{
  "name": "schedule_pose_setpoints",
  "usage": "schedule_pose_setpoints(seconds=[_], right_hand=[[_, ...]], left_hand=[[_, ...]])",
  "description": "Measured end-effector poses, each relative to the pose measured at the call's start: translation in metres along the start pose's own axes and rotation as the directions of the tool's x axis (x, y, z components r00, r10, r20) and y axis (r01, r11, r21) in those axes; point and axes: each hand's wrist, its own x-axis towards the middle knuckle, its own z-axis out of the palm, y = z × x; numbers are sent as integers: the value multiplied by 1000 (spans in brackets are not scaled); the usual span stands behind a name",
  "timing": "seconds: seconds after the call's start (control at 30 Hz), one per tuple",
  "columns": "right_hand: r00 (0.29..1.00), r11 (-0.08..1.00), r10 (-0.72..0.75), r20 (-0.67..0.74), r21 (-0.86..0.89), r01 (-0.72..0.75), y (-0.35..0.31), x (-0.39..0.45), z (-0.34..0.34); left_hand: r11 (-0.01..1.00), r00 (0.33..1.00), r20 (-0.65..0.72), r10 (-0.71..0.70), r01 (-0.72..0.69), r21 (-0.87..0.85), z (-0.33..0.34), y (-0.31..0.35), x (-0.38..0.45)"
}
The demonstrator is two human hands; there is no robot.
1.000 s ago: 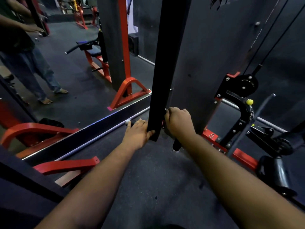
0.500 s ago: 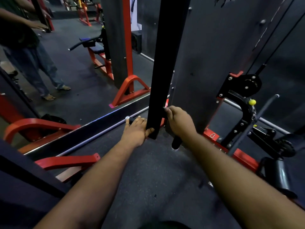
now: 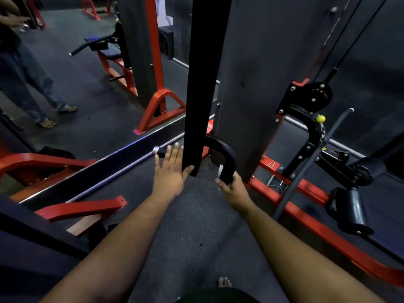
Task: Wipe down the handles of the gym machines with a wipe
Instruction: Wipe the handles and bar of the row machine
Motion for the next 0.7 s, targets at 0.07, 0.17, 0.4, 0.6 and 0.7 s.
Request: schedule_pose_setpoints(seconds=[0.07,0.17,0.4,0.6,0.7], right_hand=[[999,999,46,30,-19,-45,12,-9,-1],[996,995,93,7,22,-94,29,-30,-7],[976,950,207,61,227,-215,95,-63,-41],[929,864,356,107,340,-370,159,-76,-107],[905,818,408,123,391,-422,190,-79,-144]], left_hand=[[997,997,-58,-44,40,-67,11,5,-21],[988,986,-113,-123,111,-109,31,20,-52],[915,901,318,-296,363,-177,108,82,-118],[943,764,609,-213,324,-76,161,166,-120],[954,754,629,-189,294,-66,184,206,-112]])
